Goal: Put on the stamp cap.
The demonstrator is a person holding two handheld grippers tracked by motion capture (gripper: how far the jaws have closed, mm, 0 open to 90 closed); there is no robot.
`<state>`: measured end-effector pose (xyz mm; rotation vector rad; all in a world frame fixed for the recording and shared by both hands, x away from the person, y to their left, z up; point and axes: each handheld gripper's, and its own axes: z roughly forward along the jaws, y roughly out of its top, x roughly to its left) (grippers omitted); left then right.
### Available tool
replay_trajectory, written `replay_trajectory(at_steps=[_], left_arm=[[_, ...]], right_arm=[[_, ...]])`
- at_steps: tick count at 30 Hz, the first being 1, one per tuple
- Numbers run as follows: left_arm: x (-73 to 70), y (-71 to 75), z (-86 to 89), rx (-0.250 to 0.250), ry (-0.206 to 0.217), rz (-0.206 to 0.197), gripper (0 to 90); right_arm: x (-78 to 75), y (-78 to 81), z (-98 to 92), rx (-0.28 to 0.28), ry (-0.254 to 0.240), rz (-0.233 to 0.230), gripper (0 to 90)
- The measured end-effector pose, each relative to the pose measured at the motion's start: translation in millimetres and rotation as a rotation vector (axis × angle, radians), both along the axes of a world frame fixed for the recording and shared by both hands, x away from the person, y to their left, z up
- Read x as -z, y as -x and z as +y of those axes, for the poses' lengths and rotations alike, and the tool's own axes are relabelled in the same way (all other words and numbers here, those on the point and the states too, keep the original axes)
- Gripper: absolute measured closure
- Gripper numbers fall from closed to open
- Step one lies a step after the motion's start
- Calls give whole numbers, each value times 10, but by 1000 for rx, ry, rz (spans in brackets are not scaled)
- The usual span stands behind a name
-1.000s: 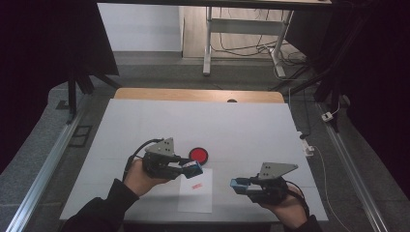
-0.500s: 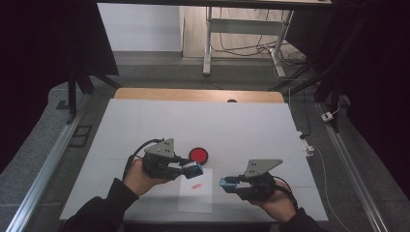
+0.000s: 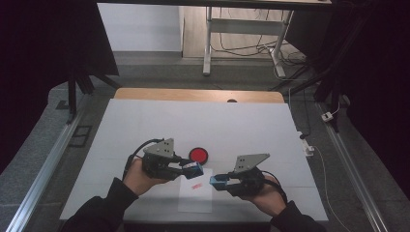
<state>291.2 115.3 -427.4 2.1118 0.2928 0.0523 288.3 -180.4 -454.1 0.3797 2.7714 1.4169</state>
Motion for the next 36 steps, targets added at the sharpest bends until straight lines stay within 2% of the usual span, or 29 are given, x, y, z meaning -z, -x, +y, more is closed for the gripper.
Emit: replay_trajectory(at_steps=[8, 15, 26, 36], left_arm=[[-6, 4, 3, 12, 8, -14, 699], [-7, 6, -5, 27, 7, -31, 700], [-7, 20, -18, 46, 7, -58, 700], [-5, 25, -30, 58, 7, -66, 700]], right_arm=[[55, -124, 86, -32, -36, 41, 680], [69, -166, 184, -65, -37, 25, 681], [115, -244, 314, -119, -56, 41, 682], [139, -282, 401, -146, -79, 63, 683]])
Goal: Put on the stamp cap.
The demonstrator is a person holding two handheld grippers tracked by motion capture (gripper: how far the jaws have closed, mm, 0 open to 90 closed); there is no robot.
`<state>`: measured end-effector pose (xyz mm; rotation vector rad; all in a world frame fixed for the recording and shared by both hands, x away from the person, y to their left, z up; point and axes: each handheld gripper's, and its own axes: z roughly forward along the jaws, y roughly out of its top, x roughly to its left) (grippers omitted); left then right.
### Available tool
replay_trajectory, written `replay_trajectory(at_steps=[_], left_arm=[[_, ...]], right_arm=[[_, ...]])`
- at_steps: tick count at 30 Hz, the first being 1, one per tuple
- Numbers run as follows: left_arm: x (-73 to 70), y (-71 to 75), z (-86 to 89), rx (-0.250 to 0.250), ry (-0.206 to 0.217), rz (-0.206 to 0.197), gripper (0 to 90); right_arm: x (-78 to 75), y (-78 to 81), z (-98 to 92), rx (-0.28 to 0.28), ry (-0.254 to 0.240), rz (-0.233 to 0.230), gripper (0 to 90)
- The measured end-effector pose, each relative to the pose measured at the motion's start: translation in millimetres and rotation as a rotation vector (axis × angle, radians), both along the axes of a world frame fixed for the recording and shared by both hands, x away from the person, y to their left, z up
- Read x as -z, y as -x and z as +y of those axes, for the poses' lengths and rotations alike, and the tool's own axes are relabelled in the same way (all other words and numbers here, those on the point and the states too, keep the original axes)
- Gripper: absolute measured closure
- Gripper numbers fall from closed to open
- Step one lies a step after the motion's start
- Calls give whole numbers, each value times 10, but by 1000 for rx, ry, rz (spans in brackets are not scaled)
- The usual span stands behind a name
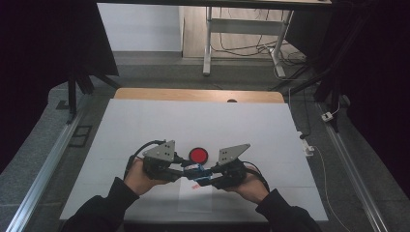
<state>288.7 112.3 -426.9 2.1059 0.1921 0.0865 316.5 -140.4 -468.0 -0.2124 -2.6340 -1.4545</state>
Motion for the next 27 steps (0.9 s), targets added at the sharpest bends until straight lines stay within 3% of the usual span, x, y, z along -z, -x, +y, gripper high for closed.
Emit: replay_trajectory(at_steps=[27], left_arm=[[13, 7, 3, 53, 28, -14, 699]], right_arm=[[-11, -13, 68, -66, -39, 24, 683]])
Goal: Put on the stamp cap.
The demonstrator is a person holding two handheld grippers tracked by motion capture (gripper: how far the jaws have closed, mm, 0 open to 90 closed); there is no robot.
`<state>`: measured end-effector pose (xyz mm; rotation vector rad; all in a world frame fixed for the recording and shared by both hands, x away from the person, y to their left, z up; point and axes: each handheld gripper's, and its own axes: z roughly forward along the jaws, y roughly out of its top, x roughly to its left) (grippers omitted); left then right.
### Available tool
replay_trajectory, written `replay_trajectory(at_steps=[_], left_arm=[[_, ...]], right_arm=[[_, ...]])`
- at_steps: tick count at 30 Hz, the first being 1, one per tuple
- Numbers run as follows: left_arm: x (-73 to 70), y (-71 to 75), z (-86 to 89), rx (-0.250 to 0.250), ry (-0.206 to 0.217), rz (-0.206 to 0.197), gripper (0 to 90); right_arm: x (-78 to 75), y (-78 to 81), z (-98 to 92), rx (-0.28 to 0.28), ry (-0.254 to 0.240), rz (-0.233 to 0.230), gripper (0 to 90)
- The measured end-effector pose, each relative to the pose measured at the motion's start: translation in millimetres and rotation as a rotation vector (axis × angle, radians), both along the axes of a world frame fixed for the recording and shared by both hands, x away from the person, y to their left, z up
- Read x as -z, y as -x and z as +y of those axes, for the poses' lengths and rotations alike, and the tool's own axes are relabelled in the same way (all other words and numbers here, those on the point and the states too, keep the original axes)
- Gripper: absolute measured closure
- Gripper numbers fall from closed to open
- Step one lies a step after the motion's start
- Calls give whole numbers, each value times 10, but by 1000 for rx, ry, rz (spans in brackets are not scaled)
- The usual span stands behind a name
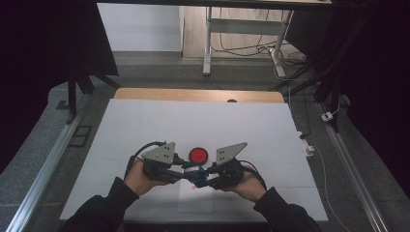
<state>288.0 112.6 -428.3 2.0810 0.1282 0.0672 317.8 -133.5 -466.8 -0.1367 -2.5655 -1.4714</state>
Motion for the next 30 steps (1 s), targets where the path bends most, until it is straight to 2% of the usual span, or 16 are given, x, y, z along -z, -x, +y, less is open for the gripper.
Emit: replay_trajectory(at_steps=[9, 14, 18, 22, 30], left_arm=[[-5, -6, 18, 5, 27, 15, 699], [-5, -5, 11, 1, 20, 14, 699], [-17, 2, 1, -13, 8, 9, 699], [-24, -3, 12, -19, 16, 17, 699], [-29, -11, 38, -39, 16, 21, 699]], right_arm=[[-28, 3, -9, -15, -31, -8, 683], [-27, 2, -11, -15, -31, -8, 682], [-20, 10, -7, 2, -25, -24, 665], [-16, 20, -5, 27, -9, -41, 604], [-36, 37, -17, 65, 0, -45, 546]])
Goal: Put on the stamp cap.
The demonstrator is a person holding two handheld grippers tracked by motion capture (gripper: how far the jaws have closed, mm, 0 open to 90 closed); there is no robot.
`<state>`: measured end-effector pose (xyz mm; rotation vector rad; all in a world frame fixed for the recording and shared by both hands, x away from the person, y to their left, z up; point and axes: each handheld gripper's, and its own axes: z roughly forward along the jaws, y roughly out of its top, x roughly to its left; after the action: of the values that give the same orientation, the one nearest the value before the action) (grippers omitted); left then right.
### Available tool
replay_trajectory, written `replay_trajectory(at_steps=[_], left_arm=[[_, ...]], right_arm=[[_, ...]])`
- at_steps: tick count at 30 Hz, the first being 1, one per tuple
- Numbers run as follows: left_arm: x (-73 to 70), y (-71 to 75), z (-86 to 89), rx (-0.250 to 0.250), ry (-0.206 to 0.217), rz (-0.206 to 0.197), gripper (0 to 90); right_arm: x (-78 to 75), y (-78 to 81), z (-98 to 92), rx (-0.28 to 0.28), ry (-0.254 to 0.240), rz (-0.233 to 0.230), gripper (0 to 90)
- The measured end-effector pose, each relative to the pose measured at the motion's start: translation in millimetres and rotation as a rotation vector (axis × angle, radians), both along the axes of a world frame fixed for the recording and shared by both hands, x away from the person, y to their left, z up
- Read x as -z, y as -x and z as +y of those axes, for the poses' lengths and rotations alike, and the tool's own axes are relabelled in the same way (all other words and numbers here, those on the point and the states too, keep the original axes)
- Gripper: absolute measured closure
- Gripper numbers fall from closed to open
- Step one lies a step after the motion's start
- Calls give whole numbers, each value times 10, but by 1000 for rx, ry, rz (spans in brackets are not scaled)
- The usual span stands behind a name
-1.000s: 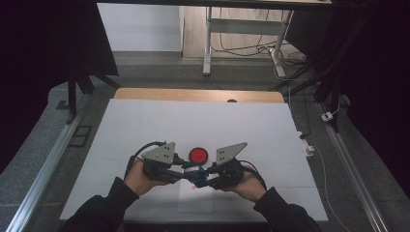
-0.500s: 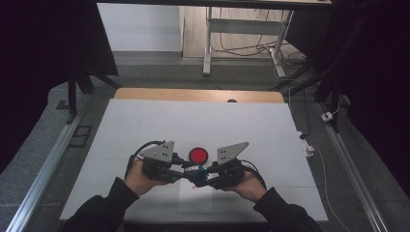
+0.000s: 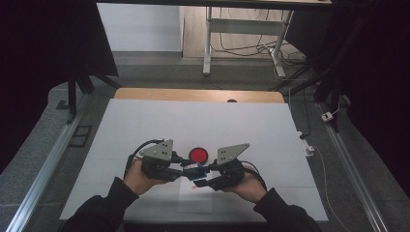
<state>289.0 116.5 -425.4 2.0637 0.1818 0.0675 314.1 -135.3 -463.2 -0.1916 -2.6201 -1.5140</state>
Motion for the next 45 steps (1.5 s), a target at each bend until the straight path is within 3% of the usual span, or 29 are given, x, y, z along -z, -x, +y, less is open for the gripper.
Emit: replay_trajectory(at_steps=[20, 45], left_arm=[[-14, -7, 51, -49, -10, 12, 698], [-31, -19, 147, -106, -24, 15, 698]], right_arm=[[-64, 107, -82, 128, 60, -18, 343], [-84, 311, -443, 328, 140, -57, 142]])
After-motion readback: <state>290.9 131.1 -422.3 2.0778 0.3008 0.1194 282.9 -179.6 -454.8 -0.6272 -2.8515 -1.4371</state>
